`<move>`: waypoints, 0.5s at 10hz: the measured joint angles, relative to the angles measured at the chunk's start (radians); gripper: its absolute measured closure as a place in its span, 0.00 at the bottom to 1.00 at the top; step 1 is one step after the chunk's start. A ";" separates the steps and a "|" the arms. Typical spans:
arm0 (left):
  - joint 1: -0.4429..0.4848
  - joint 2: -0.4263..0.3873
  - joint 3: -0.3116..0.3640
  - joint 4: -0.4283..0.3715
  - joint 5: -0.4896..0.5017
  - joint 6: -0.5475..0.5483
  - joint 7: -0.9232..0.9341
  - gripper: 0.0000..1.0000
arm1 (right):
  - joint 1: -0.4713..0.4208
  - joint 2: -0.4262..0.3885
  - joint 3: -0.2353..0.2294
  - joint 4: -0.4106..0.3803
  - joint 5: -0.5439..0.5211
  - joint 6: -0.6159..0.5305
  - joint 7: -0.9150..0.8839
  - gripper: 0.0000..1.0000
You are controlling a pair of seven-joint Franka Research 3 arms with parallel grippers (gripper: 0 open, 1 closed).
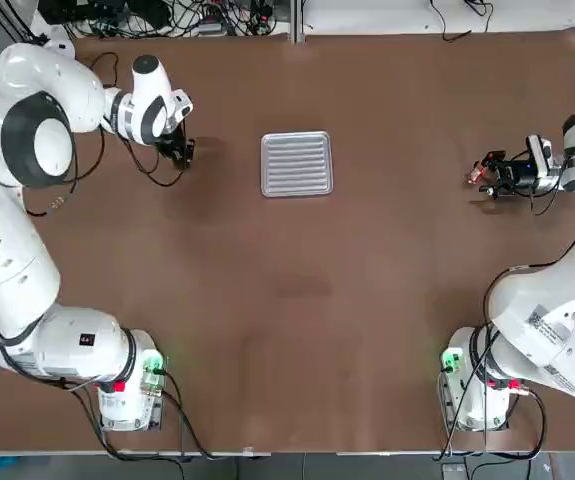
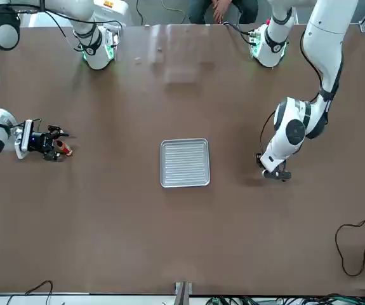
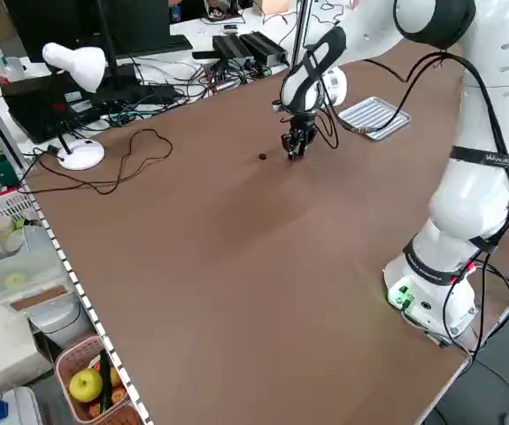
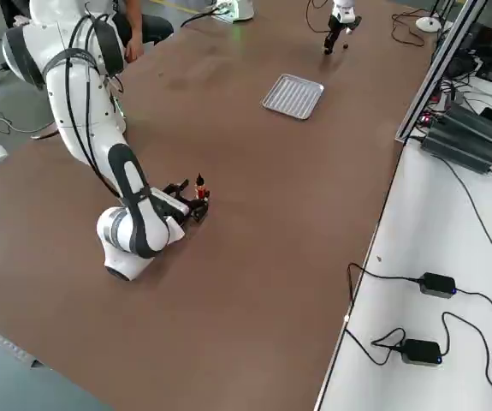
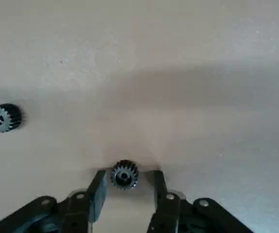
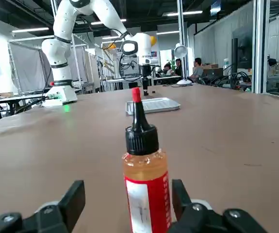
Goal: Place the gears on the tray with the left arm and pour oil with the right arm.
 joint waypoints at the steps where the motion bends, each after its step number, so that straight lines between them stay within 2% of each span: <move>1: 0.000 0.000 0.000 0.000 0.000 0.001 0.001 0.59 | 0.000 0.001 0.004 0.002 0.001 0.000 0.000 0.25; 2: 0.000 0.000 0.000 0.000 0.000 0.001 0.002 0.62 | 0.000 0.002 0.010 0.004 0.003 0.000 0.000 0.27; 3: 0.002 -0.001 0.000 0.000 0.000 0.002 0.002 0.70 | 0.000 0.004 0.014 0.004 0.006 0.000 0.000 0.29; 5: 0.013 -0.002 0.001 0.000 0.001 0.002 0.003 0.76 | 0.000 0.008 0.015 0.006 0.011 0.000 0.000 0.37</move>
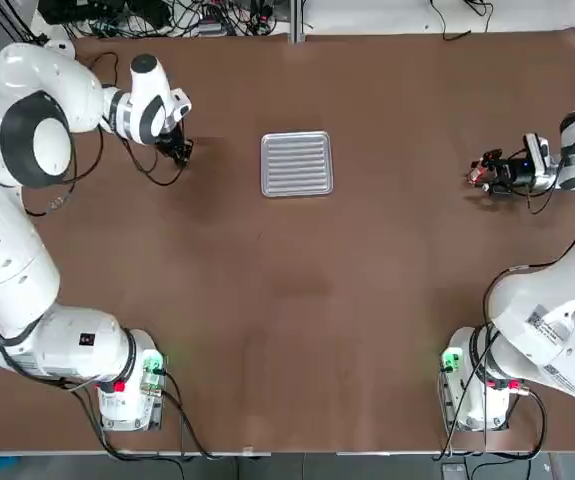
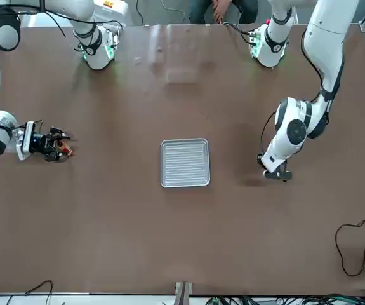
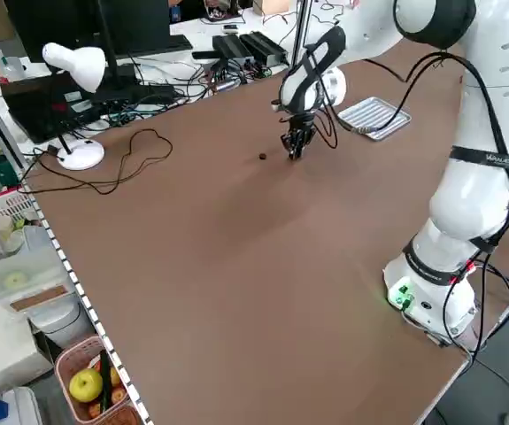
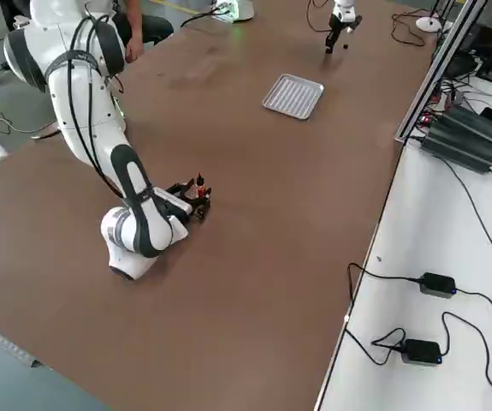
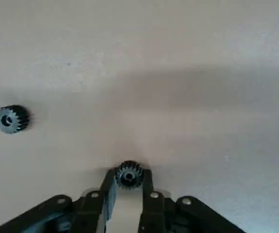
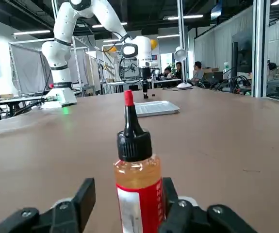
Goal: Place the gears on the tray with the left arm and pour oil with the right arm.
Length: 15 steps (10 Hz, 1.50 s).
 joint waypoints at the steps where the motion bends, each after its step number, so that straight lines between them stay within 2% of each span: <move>1: 0.004 0.000 0.000 0.000 0.000 0.000 0.000 0.75 | 0.000 0.001 0.000 0.003 0.003 0.000 0.000 0.39; 3: 0.009 -0.004 0.000 0.005 0.000 -0.001 -0.002 0.76 | 0.000 0.002 -0.001 0.011 0.003 0.000 0.000 0.41; 5: -0.007 -0.029 -0.006 0.043 -0.006 -0.060 -0.018 0.76 | -0.001 0.002 -0.002 0.012 0.004 0.000 0.000 0.41; 7: -0.088 -0.047 -0.009 0.132 -0.046 -0.157 -0.097 0.76 | -0.001 0.003 -0.002 0.013 0.004 0.000 0.000 0.41; 9: -0.195 -0.037 -0.010 0.217 -0.082 -0.201 -0.221 0.76 | -0.001 0.004 -0.003 0.014 0.006 0.000 0.000 0.44; 10: -0.246 -0.016 -0.010 0.262 -0.096 -0.216 -0.283 0.76 | -0.002 0.004 -0.003 0.014 0.007 0.000 0.000 0.50; 15: -0.416 0.141 -0.006 0.435 -0.124 -0.225 -0.491 0.76 | -0.002 0.007 -0.002 0.015 0.023 -0.010 0.000 0.56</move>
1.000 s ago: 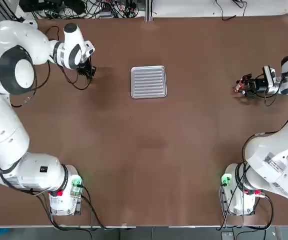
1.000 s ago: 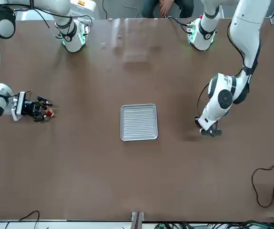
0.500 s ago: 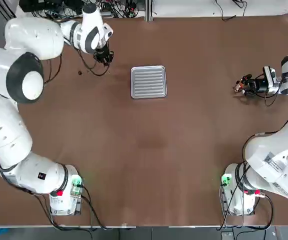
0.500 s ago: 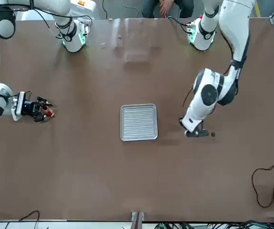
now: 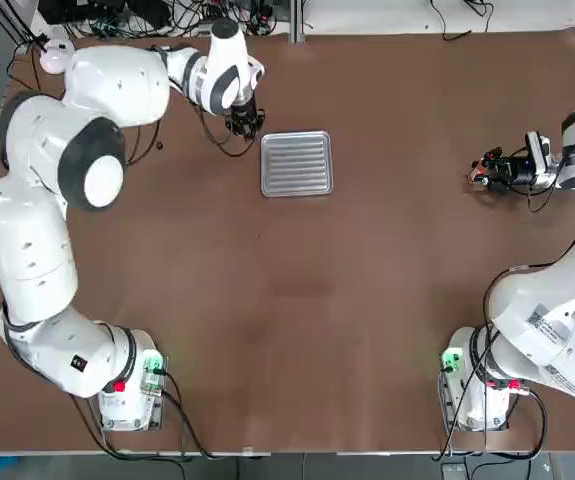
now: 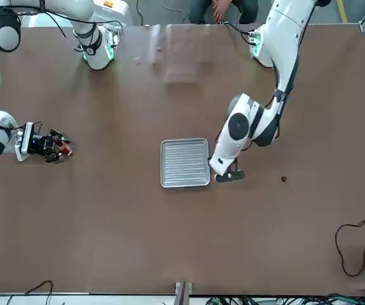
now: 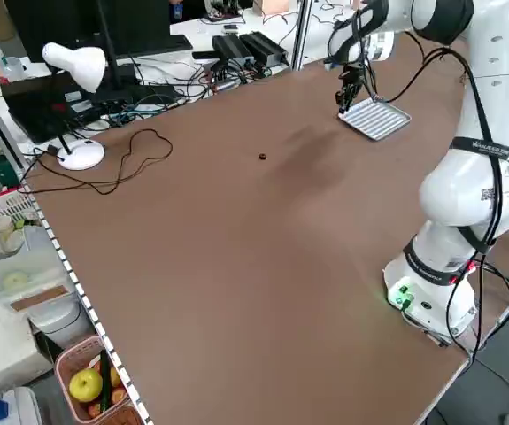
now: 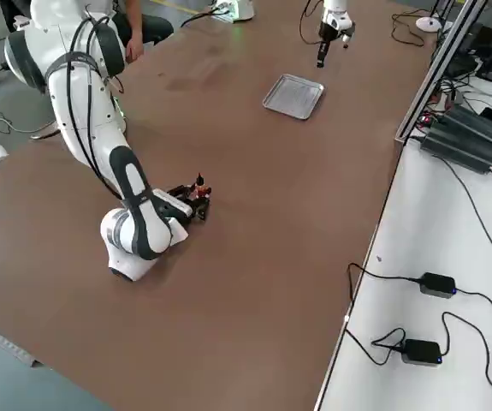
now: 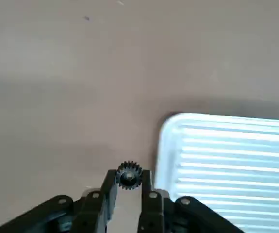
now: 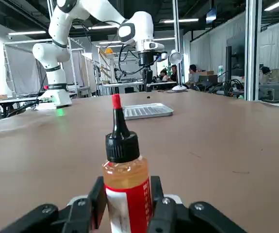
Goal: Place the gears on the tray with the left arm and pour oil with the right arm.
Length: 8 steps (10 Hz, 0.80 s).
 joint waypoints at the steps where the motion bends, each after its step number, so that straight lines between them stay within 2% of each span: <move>1: -0.026 0.021 0.001 0.022 -0.001 0.000 -0.028 0.76 | 0.000 0.000 0.000 0.000 0.001 -0.002 0.000 0.59; 2: -0.046 0.038 0.001 0.042 -0.001 0.000 -0.051 0.76 | 0.000 0.000 0.000 0.000 0.002 -0.002 0.000 0.65; 5: -0.109 0.102 0.008 0.121 -0.002 0.000 -0.139 0.76 | 0.000 0.001 -0.001 0.001 0.003 -0.002 0.000 0.67; 8: -0.208 0.178 0.056 0.197 -0.002 0.000 -0.222 0.76 | -0.001 0.001 -0.001 0.001 0.003 -0.005 0.000 0.69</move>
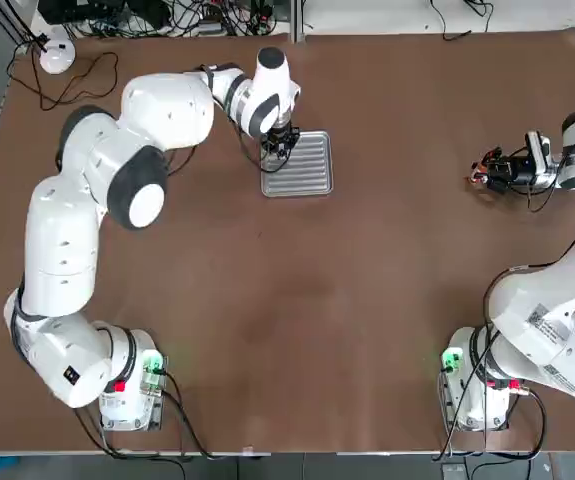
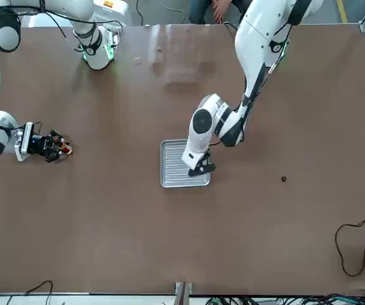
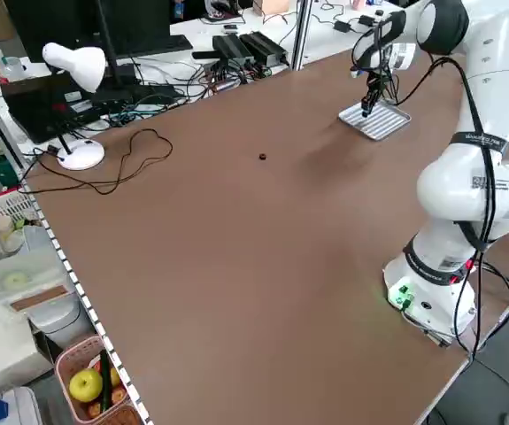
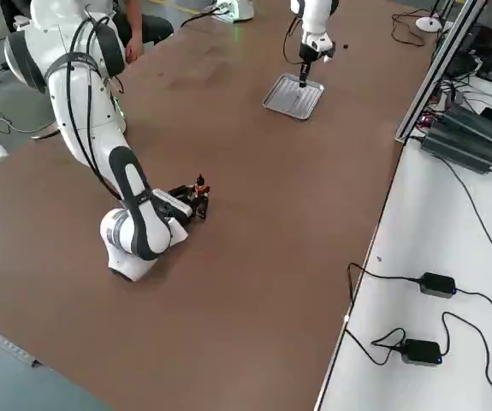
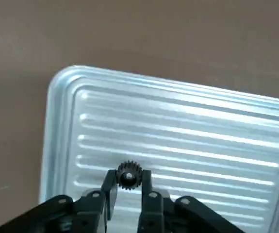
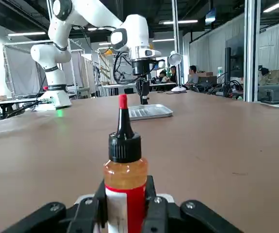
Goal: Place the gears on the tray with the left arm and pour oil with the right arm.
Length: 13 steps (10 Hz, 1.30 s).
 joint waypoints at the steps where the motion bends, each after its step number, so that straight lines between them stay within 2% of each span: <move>1: -0.013 0.014 0.001 0.015 0.000 0.000 -0.010 0.76 | 0.000 0.000 0.000 0.000 0.000 -0.006 0.000 0.70; 6: -0.022 0.027 0.005 0.032 0.000 0.000 -0.014 0.75 | 0.003 0.000 0.009 0.016 0.008 -0.044 0.007 0.70; 7: -0.022 0.027 0.005 0.032 0.000 -0.001 -0.015 0.63 | 0.009 -0.002 0.012 0.021 0.009 -0.052 0.008 0.70; 11: -0.025 0.028 0.022 0.034 0.000 -0.001 -0.019 0.04 | 0.074 -0.051 0.049 0.035 0.051 -0.062 0.071 0.70; 13: -0.021 0.021 0.047 0.052 0.000 -0.019 0.005 0.00 | 0.131 -0.075 0.058 0.034 0.091 -0.062 0.108 0.70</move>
